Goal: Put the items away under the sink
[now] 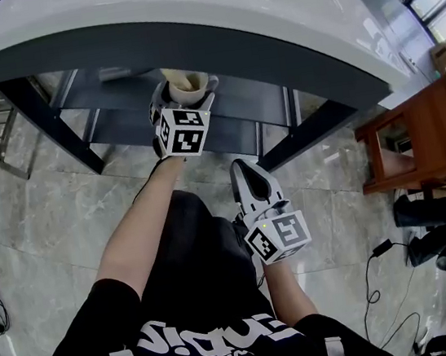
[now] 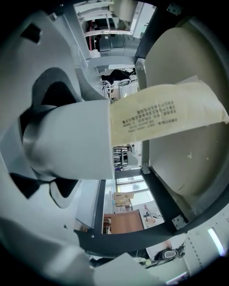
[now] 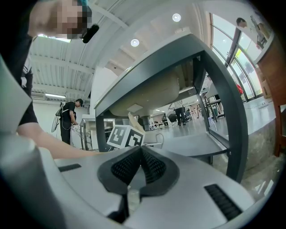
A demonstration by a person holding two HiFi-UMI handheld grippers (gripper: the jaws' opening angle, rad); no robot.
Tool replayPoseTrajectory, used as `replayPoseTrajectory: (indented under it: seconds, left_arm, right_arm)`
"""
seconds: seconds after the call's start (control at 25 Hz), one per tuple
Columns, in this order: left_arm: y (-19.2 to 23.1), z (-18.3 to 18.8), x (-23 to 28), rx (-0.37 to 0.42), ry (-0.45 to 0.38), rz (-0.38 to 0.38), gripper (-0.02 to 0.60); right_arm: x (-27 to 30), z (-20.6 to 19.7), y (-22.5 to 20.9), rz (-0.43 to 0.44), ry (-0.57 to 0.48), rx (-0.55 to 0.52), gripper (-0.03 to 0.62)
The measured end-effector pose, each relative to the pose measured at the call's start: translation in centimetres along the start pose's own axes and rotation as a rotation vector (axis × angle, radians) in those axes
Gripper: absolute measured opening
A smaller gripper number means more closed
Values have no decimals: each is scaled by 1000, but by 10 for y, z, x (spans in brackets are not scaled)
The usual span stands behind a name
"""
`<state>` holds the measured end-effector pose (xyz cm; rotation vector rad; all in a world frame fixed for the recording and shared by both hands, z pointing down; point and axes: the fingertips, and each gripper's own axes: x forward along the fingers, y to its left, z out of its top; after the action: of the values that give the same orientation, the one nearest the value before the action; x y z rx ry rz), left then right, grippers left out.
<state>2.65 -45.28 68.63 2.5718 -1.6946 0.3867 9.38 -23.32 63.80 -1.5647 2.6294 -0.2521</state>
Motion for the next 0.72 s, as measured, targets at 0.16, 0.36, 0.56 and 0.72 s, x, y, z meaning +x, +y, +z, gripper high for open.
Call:
replayPoseTrajectory:
  seconds: [0.16,0.36,0.56,0.72]
  left_arm:
    - [0,1,0,-14,-9,-2,466]
    - [1,3,-2,-30,-29,-13,466]
    - [2,1,-6,-36,-34,-15,466]
    - [4,1,-14,-41,-51,-14,466]
  right_arm:
    - [1,0,0,-1,2,-4,18]
    - [1,-1,1,-2,4,-5,18]
    - [2,-1,3,5,7,-7,18]
    - [2,-1,4,6,6,-8,18]
